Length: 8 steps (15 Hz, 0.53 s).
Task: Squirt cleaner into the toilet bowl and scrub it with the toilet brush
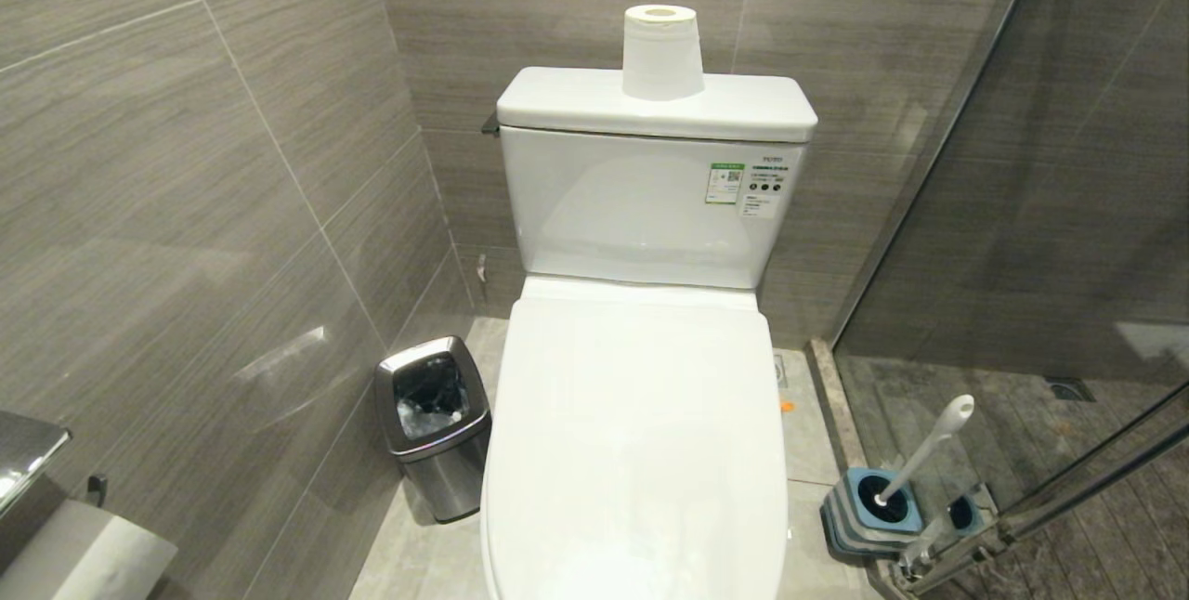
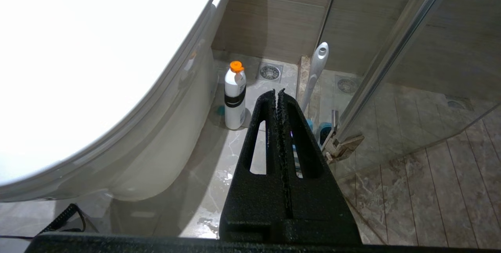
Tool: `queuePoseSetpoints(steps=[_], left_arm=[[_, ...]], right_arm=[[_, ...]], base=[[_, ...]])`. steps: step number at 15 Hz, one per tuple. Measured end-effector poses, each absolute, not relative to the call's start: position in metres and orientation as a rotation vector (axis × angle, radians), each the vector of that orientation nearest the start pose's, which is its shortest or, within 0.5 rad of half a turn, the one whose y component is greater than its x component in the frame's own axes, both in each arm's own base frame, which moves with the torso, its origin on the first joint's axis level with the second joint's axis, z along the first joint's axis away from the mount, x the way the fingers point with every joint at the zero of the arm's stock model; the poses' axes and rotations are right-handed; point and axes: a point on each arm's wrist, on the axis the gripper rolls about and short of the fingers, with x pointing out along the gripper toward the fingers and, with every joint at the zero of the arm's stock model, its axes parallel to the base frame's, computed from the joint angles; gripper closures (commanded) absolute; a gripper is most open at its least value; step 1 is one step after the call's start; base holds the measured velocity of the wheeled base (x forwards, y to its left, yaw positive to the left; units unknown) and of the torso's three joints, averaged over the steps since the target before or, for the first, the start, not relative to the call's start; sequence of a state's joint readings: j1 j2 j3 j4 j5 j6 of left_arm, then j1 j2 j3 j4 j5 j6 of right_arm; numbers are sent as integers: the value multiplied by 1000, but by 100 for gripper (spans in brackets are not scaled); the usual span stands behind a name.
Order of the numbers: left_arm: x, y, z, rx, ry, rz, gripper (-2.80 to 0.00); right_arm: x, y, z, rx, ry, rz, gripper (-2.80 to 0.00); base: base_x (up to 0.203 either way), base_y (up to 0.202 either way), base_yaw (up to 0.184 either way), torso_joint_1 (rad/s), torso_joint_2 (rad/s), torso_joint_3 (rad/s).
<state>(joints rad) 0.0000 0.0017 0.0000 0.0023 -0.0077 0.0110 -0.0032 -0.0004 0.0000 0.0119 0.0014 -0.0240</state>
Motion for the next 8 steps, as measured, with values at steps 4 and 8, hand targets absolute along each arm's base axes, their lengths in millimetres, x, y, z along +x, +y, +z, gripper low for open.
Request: queuePoseSetpoints(steps=[4, 8], left_arm=[[-23, 0, 75, 11, 4, -7, 0], [-23, 0, 75, 11, 4, -8, 0]], right_arm=[[-23, 0, 74, -24, 12, -2, 0], [-23, 0, 74, -24, 12, -2, 0]], base=[[0, 0, 0, 0, 0, 0], [0, 0, 0, 0, 0, 0]])
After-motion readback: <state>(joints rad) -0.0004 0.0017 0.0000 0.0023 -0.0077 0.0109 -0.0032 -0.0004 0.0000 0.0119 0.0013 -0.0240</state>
